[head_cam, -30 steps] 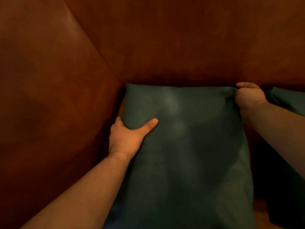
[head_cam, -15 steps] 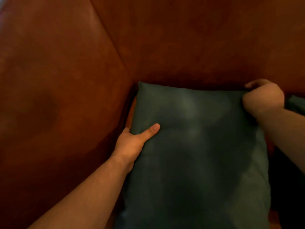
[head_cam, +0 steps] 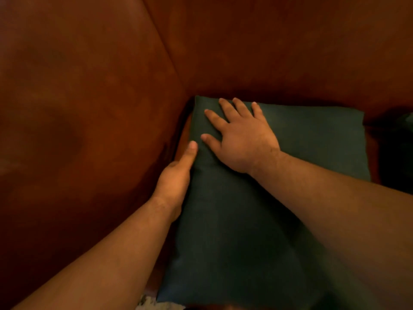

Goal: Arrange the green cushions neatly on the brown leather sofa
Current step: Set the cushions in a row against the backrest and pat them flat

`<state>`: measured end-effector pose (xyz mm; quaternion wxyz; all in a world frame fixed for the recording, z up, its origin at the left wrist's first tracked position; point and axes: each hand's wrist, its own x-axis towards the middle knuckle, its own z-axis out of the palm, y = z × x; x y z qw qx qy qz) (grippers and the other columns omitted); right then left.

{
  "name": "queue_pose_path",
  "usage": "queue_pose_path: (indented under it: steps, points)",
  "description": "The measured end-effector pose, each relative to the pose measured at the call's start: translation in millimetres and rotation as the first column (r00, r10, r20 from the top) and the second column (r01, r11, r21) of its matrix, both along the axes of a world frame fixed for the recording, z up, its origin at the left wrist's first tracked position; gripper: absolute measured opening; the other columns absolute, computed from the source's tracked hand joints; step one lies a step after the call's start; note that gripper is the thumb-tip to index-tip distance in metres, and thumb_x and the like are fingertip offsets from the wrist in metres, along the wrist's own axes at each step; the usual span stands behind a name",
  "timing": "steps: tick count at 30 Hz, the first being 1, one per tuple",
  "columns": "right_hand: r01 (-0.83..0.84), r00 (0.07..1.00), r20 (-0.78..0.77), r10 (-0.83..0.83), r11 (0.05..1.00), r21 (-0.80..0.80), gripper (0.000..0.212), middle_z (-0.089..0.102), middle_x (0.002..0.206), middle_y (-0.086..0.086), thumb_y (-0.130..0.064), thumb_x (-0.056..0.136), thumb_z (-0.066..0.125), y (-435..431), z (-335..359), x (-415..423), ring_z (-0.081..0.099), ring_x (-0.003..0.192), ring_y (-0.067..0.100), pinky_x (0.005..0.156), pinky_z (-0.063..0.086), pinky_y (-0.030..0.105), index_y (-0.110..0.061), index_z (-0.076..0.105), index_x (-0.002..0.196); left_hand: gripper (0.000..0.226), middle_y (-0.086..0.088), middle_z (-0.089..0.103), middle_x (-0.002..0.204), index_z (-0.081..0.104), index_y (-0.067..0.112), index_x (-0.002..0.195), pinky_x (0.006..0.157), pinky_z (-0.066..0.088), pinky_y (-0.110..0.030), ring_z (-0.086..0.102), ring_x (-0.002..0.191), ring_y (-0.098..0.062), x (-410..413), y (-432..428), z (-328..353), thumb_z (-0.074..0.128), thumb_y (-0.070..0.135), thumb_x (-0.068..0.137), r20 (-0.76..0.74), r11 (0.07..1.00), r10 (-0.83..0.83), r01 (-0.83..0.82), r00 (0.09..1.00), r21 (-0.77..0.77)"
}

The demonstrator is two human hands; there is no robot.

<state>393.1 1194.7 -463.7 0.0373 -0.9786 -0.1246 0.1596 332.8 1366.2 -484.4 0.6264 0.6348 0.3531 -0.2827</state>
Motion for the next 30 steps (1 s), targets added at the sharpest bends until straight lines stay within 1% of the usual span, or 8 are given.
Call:
queue_pose_path:
  steps: [2,6,11,15,19,21,25,30]
  points:
    - [0.003,0.999,0.036,-0.005,0.998,0.066,0.068,0.019,0.176,0.001,-0.064,0.106,0.019,0.2,4.5,-1.5,0.013,0.163,0.027,0.130,0.005,0.057,-0.033,0.022,0.167,0.074,-0.008,0.083,0.106,0.073,0.014,0.122,0.095,0.063,-0.050,0.081,0.097,-0.027,-10.7,4.0,-2.2,0.084,0.069,0.074,-0.048,0.995,-0.073,0.070,0.996,-0.071]
    - [0.005,0.947,0.312,-0.075,0.975,0.221,0.052,0.055,0.157,0.001,-0.044,0.106,0.040,0.7,19.9,-28.4,0.048,0.148,0.023,0.128,0.018,0.057,-0.021,0.059,0.149,0.053,-0.005,0.083,0.089,0.080,0.013,0.096,0.087,0.065,-0.048,0.080,0.086,-0.024,-12.2,6.4,-7.1,0.081,0.064,0.081,0.130,0.951,-0.110,0.066,0.985,0.303]
    - [0.101,0.971,0.218,-0.102,0.995,0.015,0.081,0.025,0.174,0.006,-0.069,0.102,0.024,0.9,4.8,-87.6,0.017,0.162,0.029,0.128,0.010,0.063,-0.021,0.028,0.166,0.054,-0.007,0.080,0.078,0.079,0.010,0.080,0.080,0.064,-0.049,0.078,0.076,-0.023,-18.7,4.3,-11.8,0.073,0.063,0.089,0.195,0.921,-0.143,0.058,0.970,0.385]
    - [0.126,0.978,0.148,-0.147,0.982,0.140,0.078,0.019,0.176,0.001,-0.069,0.104,0.022,4.4,1.3,-73.4,0.011,0.164,0.025,0.131,0.005,0.058,-0.024,0.024,0.167,0.058,-0.021,0.079,0.095,0.077,-0.001,0.093,0.088,0.060,-0.051,0.073,0.085,-0.026,-25.2,12.1,-7.8,0.059,0.053,0.103,0.258,0.892,-0.050,-0.074,0.965,0.447]
    - [0.165,0.937,0.208,-0.281,0.880,0.445,0.051,0.045,0.165,0.000,-0.037,0.106,0.045,-8.9,13.0,-82.5,0.034,0.157,0.022,0.130,0.014,0.052,-0.020,0.054,0.154,0.072,0.000,0.061,0.150,0.057,0.020,0.148,0.118,0.043,-0.029,0.056,0.140,-0.012,-52.3,-12.3,7.6,0.055,0.067,0.094,0.421,0.764,-0.474,0.123,0.773,0.634]
    - [0.152,0.926,0.281,-0.253,0.930,0.335,0.053,0.047,0.164,0.000,-0.038,0.103,0.046,-17.5,17.2,-108.8,0.035,0.156,0.022,0.129,0.017,0.057,-0.020,0.056,0.151,0.091,-0.002,0.038,0.169,0.035,0.021,0.162,0.127,0.032,-0.033,0.036,0.156,-0.013,-71.2,-22.1,2.4,0.054,0.072,0.090,0.383,0.690,-0.597,0.209,0.705,0.693]
    - [0.091,0.966,0.236,-0.109,0.992,0.084,0.080,0.016,0.177,0.003,-0.064,0.101,0.036,-22.5,2.2,-173.8,0.008,0.164,0.028,0.129,0.010,0.061,-0.022,0.023,0.168,0.128,0.005,0.059,0.152,0.032,0.036,0.159,0.115,0.049,-0.042,0.060,0.137,-0.017,-77.3,-7.7,-2.4,0.066,0.098,0.053,0.217,0.804,-0.368,0.192,0.904,0.564]
    - [0.101,0.984,0.144,-0.105,0.994,0.036,0.084,0.004,0.179,0.002,-0.071,0.100,0.024,-31.5,-3.1,-159.1,-0.002,0.164,0.028,0.131,0.004,0.058,-0.025,0.009,0.170,0.104,0.004,0.082,0.113,0.076,0.028,0.123,0.105,0.058,-0.048,0.078,0.107,-0.019,-107.4,25.2,-2.2,0.077,0.096,0.044,0.032,0.960,-0.190,0.179,0.981,0.214]
